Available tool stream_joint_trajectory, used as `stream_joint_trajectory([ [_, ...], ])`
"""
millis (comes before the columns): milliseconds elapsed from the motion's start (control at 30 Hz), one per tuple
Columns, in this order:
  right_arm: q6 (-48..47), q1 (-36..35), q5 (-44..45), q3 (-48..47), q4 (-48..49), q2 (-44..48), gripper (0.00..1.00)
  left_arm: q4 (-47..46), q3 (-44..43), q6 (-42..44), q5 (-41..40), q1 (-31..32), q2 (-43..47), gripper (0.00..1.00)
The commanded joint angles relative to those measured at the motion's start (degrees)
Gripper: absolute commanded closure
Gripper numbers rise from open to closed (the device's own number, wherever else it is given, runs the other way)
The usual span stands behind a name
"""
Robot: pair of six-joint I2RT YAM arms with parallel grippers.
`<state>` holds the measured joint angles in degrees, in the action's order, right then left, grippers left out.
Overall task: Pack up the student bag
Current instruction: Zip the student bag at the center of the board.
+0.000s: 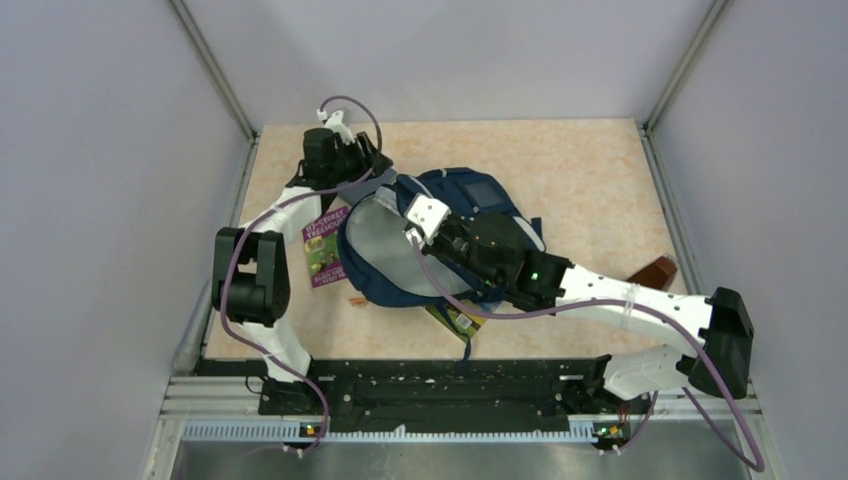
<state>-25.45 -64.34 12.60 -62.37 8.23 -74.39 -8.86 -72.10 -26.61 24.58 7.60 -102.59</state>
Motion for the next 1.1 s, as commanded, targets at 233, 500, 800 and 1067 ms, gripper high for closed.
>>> stream_joint_trajectory([
  [233, 1.62, -0.71, 12.9, -2.1, 10.5, 2.68, 1.0, 7.18, 9.26, 2.34, -28.23, -1.09, 23.12, 0.2],
  [500, 3.48, -0.68, 17.65, -2.49, 11.08, 0.5, 1.0, 13.85, 25.87, -2.76, -21.53, -1.01, 44.28, 0.16],
  [800, 4.87, -0.63, 18.87, -2.92, 12.66, -1.71, 1.0, 19.98, 34.22, -5.0, -12.76, -1.0, 51.86, 0.13],
  [1067, 3.73, 5.0, 15.37, -8.26, 11.37, -4.36, 1.0, 16.42, 34.6, -6.39, -8.51, -1.0, 44.6, 0.59],
])
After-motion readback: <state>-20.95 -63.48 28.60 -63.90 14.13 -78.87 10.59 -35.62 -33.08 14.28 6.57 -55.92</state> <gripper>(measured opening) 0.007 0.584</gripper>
